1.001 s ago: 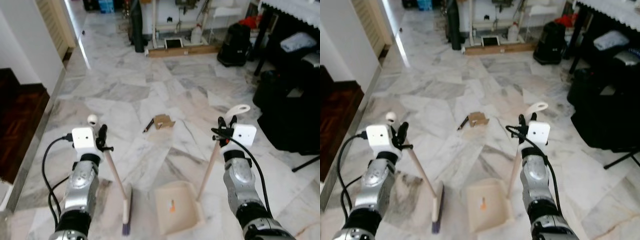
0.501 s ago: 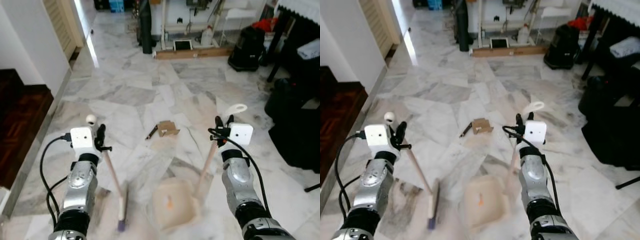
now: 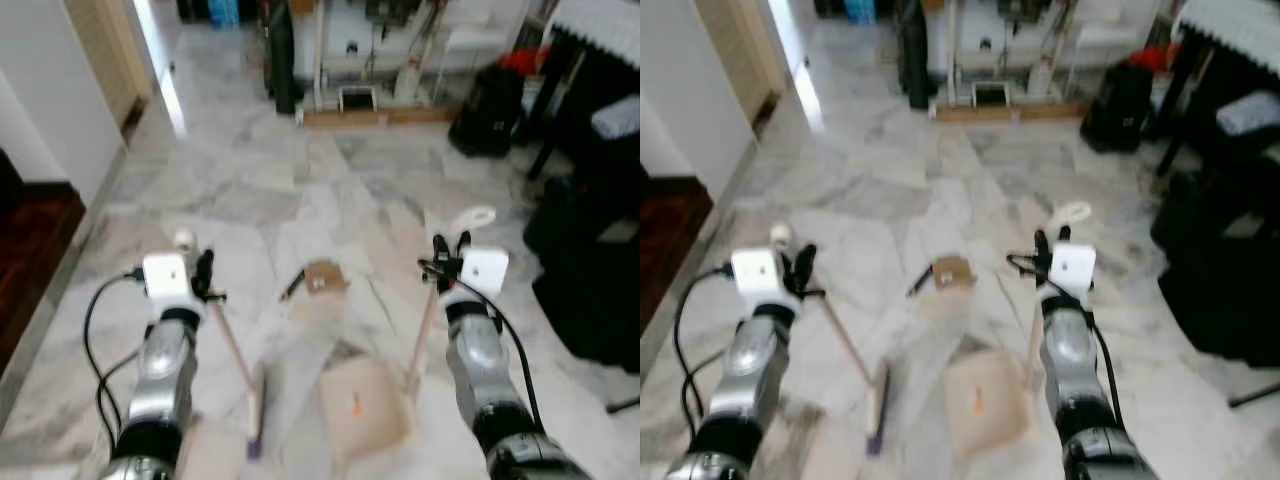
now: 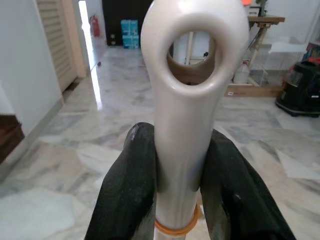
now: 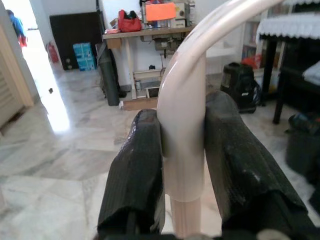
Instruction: Sweep floor
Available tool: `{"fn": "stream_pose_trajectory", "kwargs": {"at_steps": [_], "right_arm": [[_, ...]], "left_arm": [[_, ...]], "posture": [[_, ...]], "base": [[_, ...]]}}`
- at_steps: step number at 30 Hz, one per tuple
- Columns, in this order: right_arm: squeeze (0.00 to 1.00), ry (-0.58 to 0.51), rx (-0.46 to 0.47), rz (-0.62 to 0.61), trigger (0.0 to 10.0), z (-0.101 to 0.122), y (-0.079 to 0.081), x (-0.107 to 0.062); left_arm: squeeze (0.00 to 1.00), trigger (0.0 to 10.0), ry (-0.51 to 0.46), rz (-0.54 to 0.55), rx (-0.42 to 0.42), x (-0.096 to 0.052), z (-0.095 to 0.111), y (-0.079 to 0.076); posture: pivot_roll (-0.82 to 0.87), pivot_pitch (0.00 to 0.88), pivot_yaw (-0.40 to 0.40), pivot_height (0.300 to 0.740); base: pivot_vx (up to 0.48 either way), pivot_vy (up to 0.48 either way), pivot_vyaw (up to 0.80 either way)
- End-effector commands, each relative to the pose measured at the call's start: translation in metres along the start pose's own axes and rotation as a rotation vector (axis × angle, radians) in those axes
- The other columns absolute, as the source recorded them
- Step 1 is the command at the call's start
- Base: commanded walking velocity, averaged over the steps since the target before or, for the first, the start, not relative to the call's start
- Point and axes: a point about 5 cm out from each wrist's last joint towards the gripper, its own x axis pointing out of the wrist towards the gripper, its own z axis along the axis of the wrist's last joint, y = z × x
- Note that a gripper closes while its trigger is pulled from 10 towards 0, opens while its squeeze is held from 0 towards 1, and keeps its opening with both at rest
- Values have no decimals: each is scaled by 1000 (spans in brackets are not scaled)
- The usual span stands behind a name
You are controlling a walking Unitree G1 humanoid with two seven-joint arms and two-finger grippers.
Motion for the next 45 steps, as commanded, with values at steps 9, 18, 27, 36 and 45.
{"fn": "stream_pose_trajectory", "kwargs": {"at_steps": [9,18,27,36,45], "right_arm": [[0,-58,12,-8,10000,13,-1,7],[0,-73,17,5,10000,17,2,10],[0,-103,20,28,10000,24,4,12],[0,-164,23,21,10000,39,1,18],[0,-188,31,22,10000,44,0,18]], "left_arm": [[0,10000,-44,-24,-15,5,9,-8],[0,10000,-49,-20,-15,6,10,-7],[0,10000,-53,-17,-13,5,10,-8],[0,10000,-55,-16,-17,6,11,-8],[0,10000,-65,-9,-12,6,13,-6]], "posture": [[18,9,25,740],[19,7,23,740],[19,11,22,740],[19,11,21,740],[20,10,19,740]], "base": [[383,0,0],[384,0,0],[382,0,0],[384,0,0],[383,0,0]]}}
